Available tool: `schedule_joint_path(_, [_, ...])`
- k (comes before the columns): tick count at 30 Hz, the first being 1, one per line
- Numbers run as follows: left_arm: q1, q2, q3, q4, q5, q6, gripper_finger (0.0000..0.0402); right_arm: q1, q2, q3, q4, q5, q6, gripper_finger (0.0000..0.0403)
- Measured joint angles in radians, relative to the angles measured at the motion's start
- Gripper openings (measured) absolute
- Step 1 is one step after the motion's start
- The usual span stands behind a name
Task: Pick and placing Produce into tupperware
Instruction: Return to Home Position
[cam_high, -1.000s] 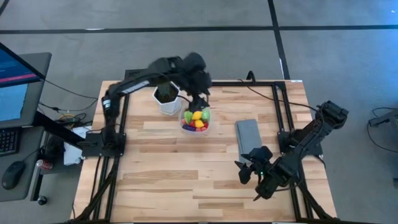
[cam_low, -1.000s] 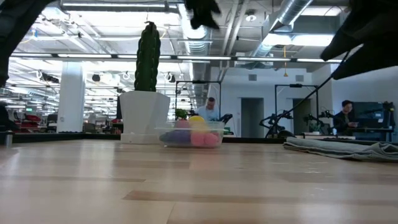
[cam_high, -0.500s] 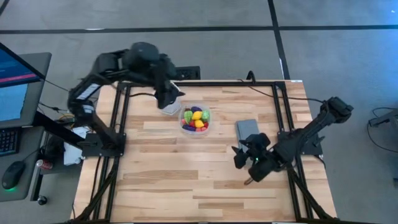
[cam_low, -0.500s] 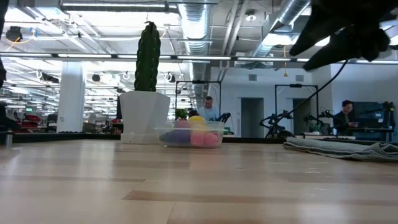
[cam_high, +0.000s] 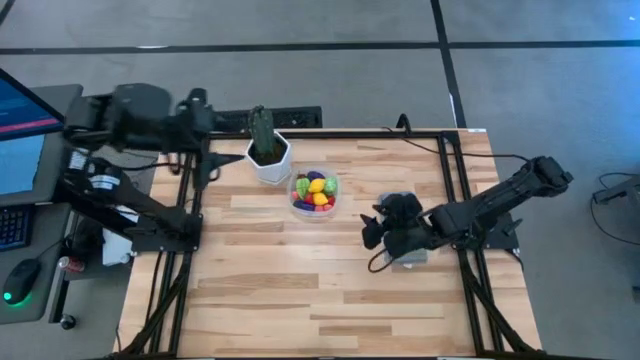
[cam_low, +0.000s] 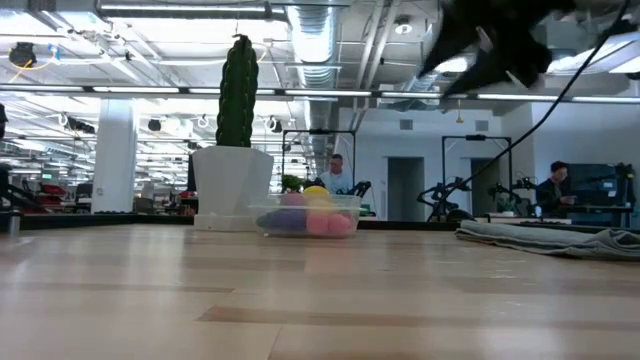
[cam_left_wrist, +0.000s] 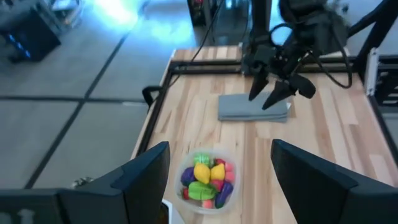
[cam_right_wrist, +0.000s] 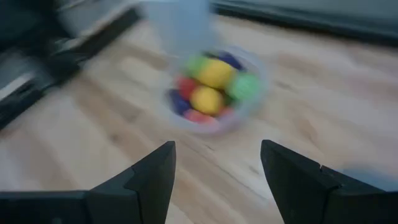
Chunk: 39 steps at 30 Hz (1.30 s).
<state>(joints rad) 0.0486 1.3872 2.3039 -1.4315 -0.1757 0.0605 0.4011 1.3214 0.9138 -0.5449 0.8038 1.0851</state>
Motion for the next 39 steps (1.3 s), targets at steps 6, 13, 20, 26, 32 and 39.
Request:
schedule_joint_path(6, [-0.044,-0.081,-0.001,-0.002,-0.027,-0.009,0.0272,-0.064,-0.048,0.044,0.297,-0.131,-0.543,0.0260])
schedule_joint_path(13, [-0.075,-0.141,0.000,-0.002,-0.024,-0.025,0.0272,-0.182,-0.129,0.053,0.484,-0.341,-0.774,0.0260])
schedule_joint_path(20, [-0.095,-0.161,-0.008,-0.012,-0.024,-0.024,0.0272,-0.297,-0.202,0.053,0.495,-0.501,-0.805,0.0260])
schedule_joint_path(26, [-0.096,-0.230,-0.153,0.133,-0.022,0.016,0.0272,-0.353,-0.211,0.052,0.491,-0.569,-0.824,0.0260])
schedule_joint_path(32, [-0.096,-0.401,-0.478,0.407,0.071,0.055,0.0272,-0.358,-0.200,0.042,0.484,-0.604,-0.849,0.0260])
schedule_joint_path(39, [-0.096,-0.651,-0.877,0.696,0.095,0.020,0.0272,-0.344,-0.205,0.037,0.598,-0.697,-0.960,0.0260])
